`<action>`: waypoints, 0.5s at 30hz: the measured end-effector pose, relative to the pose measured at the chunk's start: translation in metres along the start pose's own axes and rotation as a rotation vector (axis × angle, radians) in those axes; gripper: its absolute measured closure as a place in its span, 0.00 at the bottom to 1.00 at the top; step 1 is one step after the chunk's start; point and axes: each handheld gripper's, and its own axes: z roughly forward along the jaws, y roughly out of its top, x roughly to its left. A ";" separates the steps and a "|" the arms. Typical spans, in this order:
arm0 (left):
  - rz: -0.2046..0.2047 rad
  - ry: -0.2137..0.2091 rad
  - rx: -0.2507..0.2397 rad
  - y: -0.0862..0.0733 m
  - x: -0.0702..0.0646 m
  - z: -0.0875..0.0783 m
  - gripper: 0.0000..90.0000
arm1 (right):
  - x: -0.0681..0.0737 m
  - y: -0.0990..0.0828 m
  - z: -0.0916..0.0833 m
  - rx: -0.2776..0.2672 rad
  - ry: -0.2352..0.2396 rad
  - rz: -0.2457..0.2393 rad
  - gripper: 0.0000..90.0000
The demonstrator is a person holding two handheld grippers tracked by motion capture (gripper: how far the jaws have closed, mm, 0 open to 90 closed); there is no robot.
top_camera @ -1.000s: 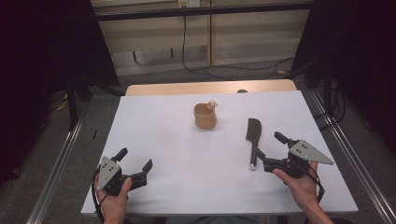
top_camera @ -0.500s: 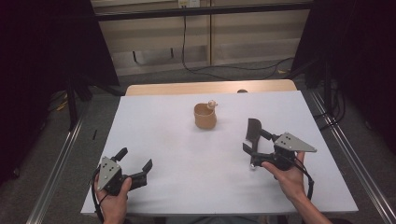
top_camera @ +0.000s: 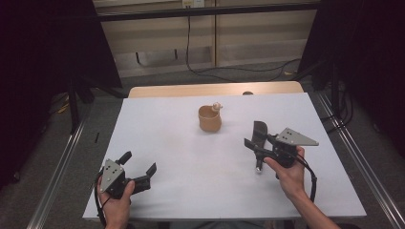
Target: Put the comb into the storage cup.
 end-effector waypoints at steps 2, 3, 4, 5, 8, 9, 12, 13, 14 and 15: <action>-0.009 -0.009 0.002 0.000 -0.001 0.000 0.03 | -0.001 0.000 0.002 0.018 0.026 0.006 0.64; 0.000 -0.008 0.003 0.000 -0.001 0.000 0.03 | -0.002 0.000 0.002 0.028 0.040 0.011 0.70; 0.000 -0.008 0.003 0.000 -0.001 0.000 0.03 | -0.002 -0.001 0.002 0.042 0.063 0.013 0.76; 0.002 -0.008 0.000 0.001 -0.002 -0.001 0.03 | -0.002 -0.001 0.002 0.042 0.063 0.013 0.76; 0.004 -0.008 0.000 0.000 -0.001 -0.001 0.03 | -0.002 -0.002 0.002 0.083 0.093 0.009 0.93; 0.003 -0.009 0.002 0.000 -0.002 0.000 0.03 | -0.002 -0.002 0.002 0.083 0.093 0.009 0.93; 0.003 -0.011 0.002 0.000 -0.002 0.000 0.03 | -0.005 0.000 0.003 0.132 0.112 0.008 1.00; 0.000 -0.011 0.003 0.000 -0.002 0.000 0.03 | -0.005 0.001 0.003 0.149 0.116 0.010 1.00; 0.000 -0.011 0.003 0.000 -0.002 0.000 0.03 | -0.005 0.002 0.004 0.166 0.115 0.018 1.00; 0.000 -0.013 0.004 0.000 -0.002 0.000 0.03 | -0.005 0.002 0.004 0.178 0.115 0.022 1.00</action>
